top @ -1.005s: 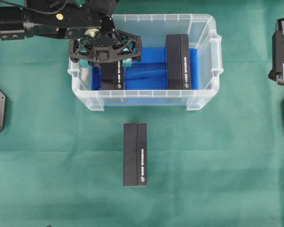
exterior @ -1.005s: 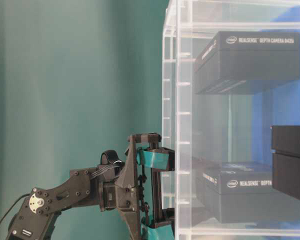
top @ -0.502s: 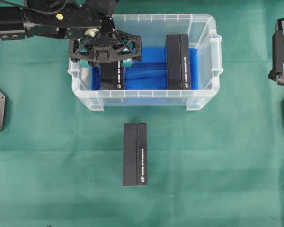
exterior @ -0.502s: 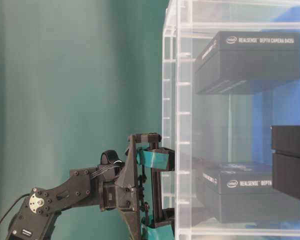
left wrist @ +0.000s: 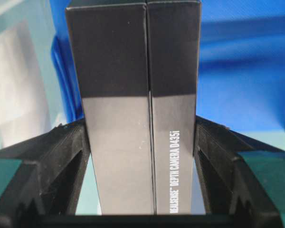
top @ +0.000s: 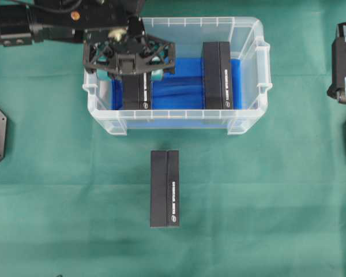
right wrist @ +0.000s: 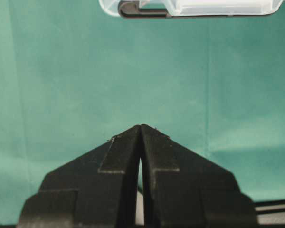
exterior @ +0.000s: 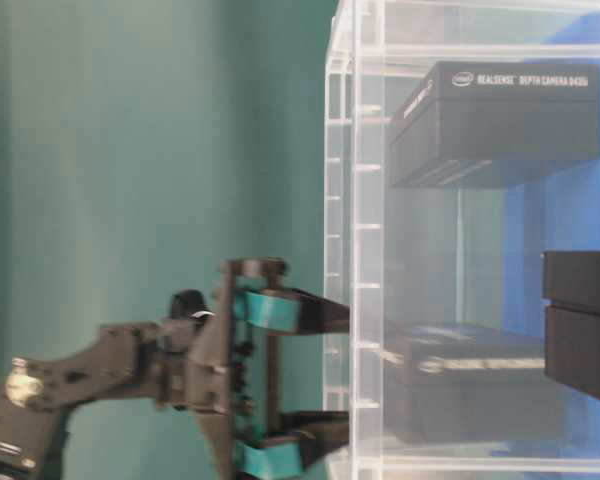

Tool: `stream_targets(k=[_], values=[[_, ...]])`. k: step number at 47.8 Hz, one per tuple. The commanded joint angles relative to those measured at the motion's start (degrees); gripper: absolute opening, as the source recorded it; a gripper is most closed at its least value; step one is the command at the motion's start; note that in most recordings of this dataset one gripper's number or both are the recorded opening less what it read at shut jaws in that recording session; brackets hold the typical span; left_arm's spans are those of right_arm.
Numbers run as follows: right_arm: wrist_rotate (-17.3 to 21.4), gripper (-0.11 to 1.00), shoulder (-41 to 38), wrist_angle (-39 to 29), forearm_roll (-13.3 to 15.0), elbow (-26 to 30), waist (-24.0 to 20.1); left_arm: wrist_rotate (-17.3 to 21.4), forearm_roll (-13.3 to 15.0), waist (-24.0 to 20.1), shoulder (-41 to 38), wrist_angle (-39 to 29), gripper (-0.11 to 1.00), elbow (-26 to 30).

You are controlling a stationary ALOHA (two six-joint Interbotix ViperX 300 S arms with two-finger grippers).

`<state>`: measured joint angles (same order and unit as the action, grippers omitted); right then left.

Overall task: Take the box out of the case with the left arm.
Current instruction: 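Lift the left box up out of the case with the left gripper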

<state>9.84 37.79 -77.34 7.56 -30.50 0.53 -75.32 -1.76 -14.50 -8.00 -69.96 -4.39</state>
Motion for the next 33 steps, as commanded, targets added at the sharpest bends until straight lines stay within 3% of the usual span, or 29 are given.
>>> stream_targets(k=[1, 22, 33], values=[[0.2, 0.03, 0.1, 0.1, -0.1, 0.6, 0.0, 0.1, 0.2, 0.4, 2.7, -2.9, 0.60, 4.8], [0.2, 0.03, 0.1, 0.3, 0.2, 0.6, 0.1, 0.6, 0.2, -0.8, 5.9, -17.8, 0.60, 18.0], [0.2, 0.03, 0.1, 0.2, 0.1, 0.6, 0.0, 0.6, 0.2, -0.9, 6.8, -22.1, 0.60, 23.4]])
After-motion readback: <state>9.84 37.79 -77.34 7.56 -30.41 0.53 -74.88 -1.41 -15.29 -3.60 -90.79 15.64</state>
